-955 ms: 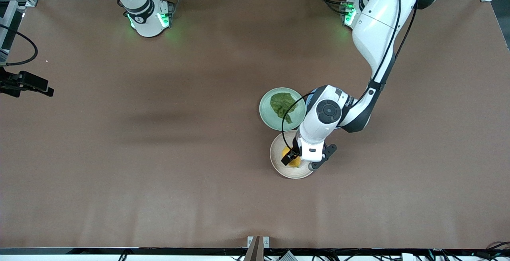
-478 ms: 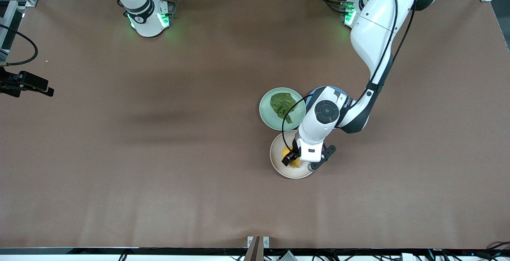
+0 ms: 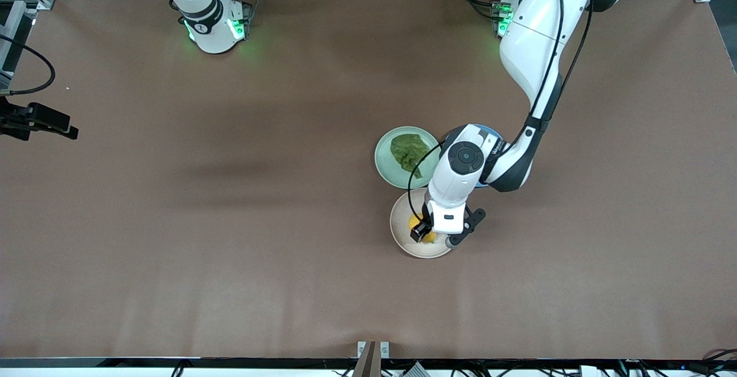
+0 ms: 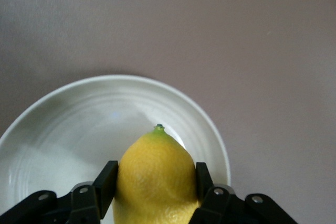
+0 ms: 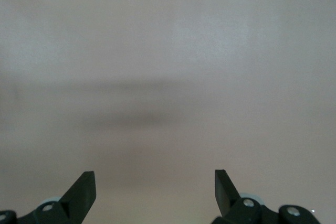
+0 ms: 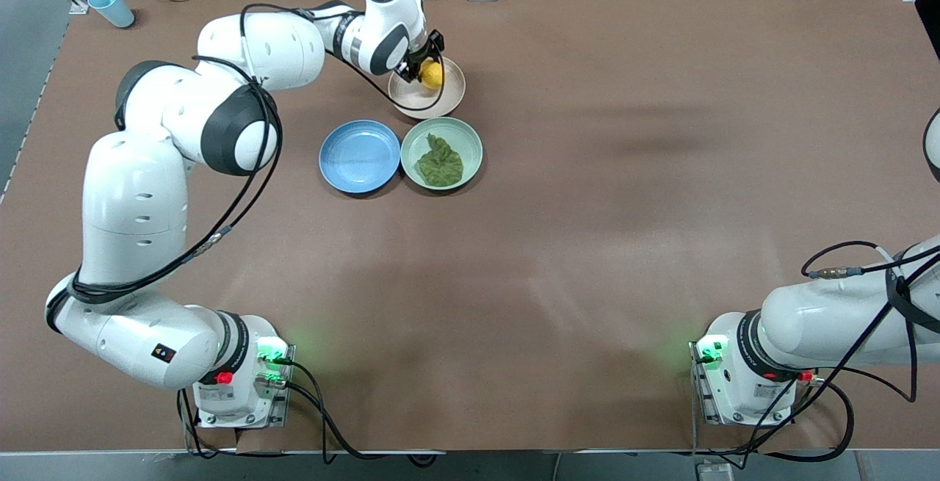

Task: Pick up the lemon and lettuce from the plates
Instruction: 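Lower the left gripper and close it on the yellow lemon, then lift the lemon with the left gripper while the right gripper reaches the lettuce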

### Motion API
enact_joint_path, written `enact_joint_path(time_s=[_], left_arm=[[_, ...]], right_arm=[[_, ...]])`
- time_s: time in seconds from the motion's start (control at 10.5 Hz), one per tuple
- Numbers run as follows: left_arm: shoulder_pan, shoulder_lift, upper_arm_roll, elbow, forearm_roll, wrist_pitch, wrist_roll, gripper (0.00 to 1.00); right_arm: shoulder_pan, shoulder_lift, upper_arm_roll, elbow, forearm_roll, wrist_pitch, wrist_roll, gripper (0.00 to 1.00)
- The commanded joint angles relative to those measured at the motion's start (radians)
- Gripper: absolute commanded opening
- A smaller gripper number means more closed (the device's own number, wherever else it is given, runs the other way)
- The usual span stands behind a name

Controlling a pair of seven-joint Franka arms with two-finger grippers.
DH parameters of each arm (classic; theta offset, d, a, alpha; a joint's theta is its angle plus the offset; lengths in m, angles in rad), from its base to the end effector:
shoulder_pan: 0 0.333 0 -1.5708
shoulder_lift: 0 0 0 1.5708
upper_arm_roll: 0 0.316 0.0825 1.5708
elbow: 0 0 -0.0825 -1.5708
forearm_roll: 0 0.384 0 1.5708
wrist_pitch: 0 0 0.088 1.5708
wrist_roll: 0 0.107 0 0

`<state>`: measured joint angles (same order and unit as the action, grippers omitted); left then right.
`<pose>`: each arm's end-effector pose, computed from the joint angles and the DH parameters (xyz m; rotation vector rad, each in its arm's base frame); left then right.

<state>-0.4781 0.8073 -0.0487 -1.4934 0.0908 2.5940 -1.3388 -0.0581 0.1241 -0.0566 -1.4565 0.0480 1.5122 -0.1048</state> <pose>0.6439 -0.3682 0.2209 2.6982 1.0803 0.2870 0.5832 -0.0596 0.6025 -3.0918 0.0132 0.0979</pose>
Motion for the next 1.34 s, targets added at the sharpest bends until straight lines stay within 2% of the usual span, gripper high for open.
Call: enact_joint_path(time_s=[0.0, 0.29, 0.48, 0.86, 1.05, 1.24], left_arm=[[0.0, -0.074, 0.013, -0.013, 0.036, -0.04, -0.028, 0.0], [0.035, -0.181, 0.023, -0.047, 0.049, -0.185, 0.094, 0.0], [0.084, -0.256, 0.017, -0.1, 0.049, -0.264, 0.212, 0.0], [0.192, -0.408, 0.013, -0.295, 0.038, -0.316, 0.505, 0.0], [0.258, -0.473, 0.012, -0.385, 0.035, -0.316, 0.649, 0.0], [0.323, -0.494, 0.01, -0.422, 0.032, -0.315, 0.781, 0.0]], right_arm=[[-0.002, -0.027, 0.006, -0.024, 0.006, 0.002, 0.002, 1.0], [0.003, -0.027, 0.011, -0.024, 0.007, 0.002, 0.004, 1.0], [0.056, -0.027, 0.011, -0.021, 0.007, -0.001, 0.099, 1.0], [0.231, -0.02, 0.012, -0.021, 0.01, 0.011, 0.235, 1.0], [0.355, 0.008, 0.012, -0.016, 0.01, 0.054, 0.429, 1.0], [0.504, 0.075, 0.012, -0.015, 0.01, 0.126, 0.601, 1.0]])
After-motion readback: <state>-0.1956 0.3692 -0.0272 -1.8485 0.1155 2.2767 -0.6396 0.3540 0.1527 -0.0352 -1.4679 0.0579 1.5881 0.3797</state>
